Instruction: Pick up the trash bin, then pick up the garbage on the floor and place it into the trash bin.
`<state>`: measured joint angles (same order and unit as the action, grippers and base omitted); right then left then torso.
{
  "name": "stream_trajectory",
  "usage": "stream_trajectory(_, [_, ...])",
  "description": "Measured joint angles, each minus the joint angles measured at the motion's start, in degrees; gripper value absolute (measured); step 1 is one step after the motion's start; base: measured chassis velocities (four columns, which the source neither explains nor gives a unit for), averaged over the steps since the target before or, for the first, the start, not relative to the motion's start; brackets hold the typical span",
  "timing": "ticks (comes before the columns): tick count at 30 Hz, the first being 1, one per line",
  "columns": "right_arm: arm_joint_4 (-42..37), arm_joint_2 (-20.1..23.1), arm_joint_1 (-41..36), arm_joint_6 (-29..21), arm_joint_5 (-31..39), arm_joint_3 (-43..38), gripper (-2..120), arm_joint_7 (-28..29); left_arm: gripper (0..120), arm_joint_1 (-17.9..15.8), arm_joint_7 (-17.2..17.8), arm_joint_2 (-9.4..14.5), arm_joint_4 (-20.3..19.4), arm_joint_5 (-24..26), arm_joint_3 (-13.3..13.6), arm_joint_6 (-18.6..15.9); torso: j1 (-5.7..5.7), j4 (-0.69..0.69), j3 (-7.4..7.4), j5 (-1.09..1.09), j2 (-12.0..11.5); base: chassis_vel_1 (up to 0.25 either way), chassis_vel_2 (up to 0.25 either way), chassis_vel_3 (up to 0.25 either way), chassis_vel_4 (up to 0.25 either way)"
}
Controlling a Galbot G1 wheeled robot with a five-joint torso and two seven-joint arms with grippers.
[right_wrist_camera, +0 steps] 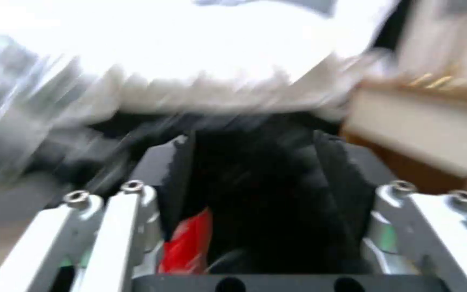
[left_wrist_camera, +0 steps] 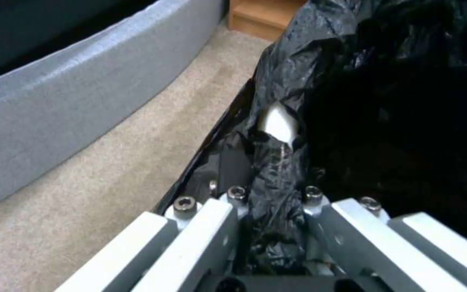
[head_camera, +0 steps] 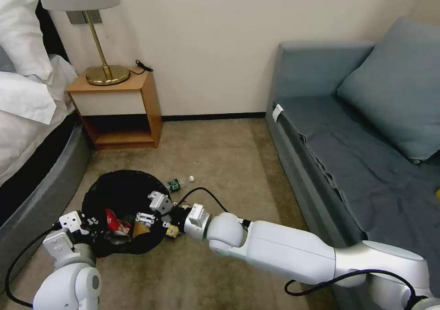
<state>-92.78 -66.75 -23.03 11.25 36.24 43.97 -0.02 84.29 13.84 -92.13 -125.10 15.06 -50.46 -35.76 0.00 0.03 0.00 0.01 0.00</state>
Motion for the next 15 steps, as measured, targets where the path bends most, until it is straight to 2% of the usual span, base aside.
stream_trajectory(1, [-1.47, 1.69, -1.13, 0.37, -0.1, -3.45, 68, -0.07, 1, -0.01, -0.06, 0.0, 0.09, 0.03, -0.13, 0.01, 0.0, -0.01, 0.0, 0.01, 0.0, 0.0, 0.0, 0.0, 0.0])
stream_trajectory(3, [-2.12, 2.45, -1.74, 0.4, -0.21, -5.16, 69, -0.05, 1, -0.02, -0.09, 0.0, 0.15, 0.04, -0.18, 0.01, 0.0, -0.01, 0.0, 0.01, 0.0, 0.0, 0.0, 0.0, 0.0])
stream_trajectory(4, [-7.61, 7.0, -6.06, -0.2, -1.15, -16.45, 79, 1.45, 1, -0.03, -0.21, 0.0, 0.35, 0.11, -0.27, 0.04, 0.0, -0.03, 0.0, 0.0, 0.0, 0.0, 0.0, 0.0, 0.0])
stream_trajectory(5, [-9.39, 8.38, -7.96, -0.75, -1.37, -20.78, 82, 2.45, 1, -0.03, -0.25, 0.0, 0.36, 0.11, -0.29, 0.08, 0.0, -0.05, 0.0, -0.01, 0.0, 0.0, 0.0, 0.0, 0.0])
stream_trajectory(6, [-9.39, 8.38, -7.96, -0.75, -1.37, -20.78, 82, 2.45, 1, -0.03, -0.25, 0.0, 0.36, 0.11, -0.29, 0.08, 0.0, -0.05, 0.0, -0.01, 0.0, 0.0, 0.0, 0.0, 0.0])
stream_trajectory(7, [-10.97, 9.37, -9.6, -1.42, -1.57, -24.4, 86, 3.37, 1, -0.03, -0.27, 0.01, 0.36, 0.11, -0.31, 0.1, 0.0, -0.09, 0.0, 0.0, -0.01, 0.0, 0.0, 0.0, 0.0])
stream_trajectory(9, [-14.55, 11.09, -13.28, -2.99, -2.14, -31.7, 93, 5.79, 1, -0.04, -0.32, 0.0, 0.3, 0.11, -0.23, 0.13, 0.0, -0.06, 0.0, 0.02, -0.01, 0.0, 0.0, 0.0, 0.0])
stream_trajectory(10, [-18.72, 12.52, -18.25, -5.13, -3.0, -39.23, 98, 9.58, 1, -0.04, -0.37, 0.0, 0.19, 0.11, -0.22, 0.14, 0.0, -0.04, 0.0, -0.01, 0.0, 0.0, 0.0, 0.0, 0.0])
stream_trajectory(11, [-18.72, 12.52, -18.25, -5.13, -3.0, -39.23, 98, 9.58, 1, -0.04, -0.37, 0.0, 0.19, 0.11, -0.22, 0.14, 0.0, -0.04, 0.0, -0.01, 0.0, 0.0, 0.0, 0.0, 0.0])
stream_trajectory(13, [-25.79, 13.57, -28.27, -8.03, -4.71, -48.94, 99, 14.24, 1, -0.11, -0.37, 0.0, 0.06, 0.05, -0.32, 0.21, 0.0, -0.07, 0.0, 0.04, -0.01, 0.0, 0.0, 0.0, 0.0])
stream_trajectory(15, [-31.01, 12.88, -36.08, -8.76, -6.26, -54.59, 100, 15.6, 1, -0.19, -0.42, 0.0, -0.06, 0.16, -0.42, 0.24, 0.0, -0.05, -0.01, -0.01, 0.0, 0.0, 0.0, 0.0, 0.0])
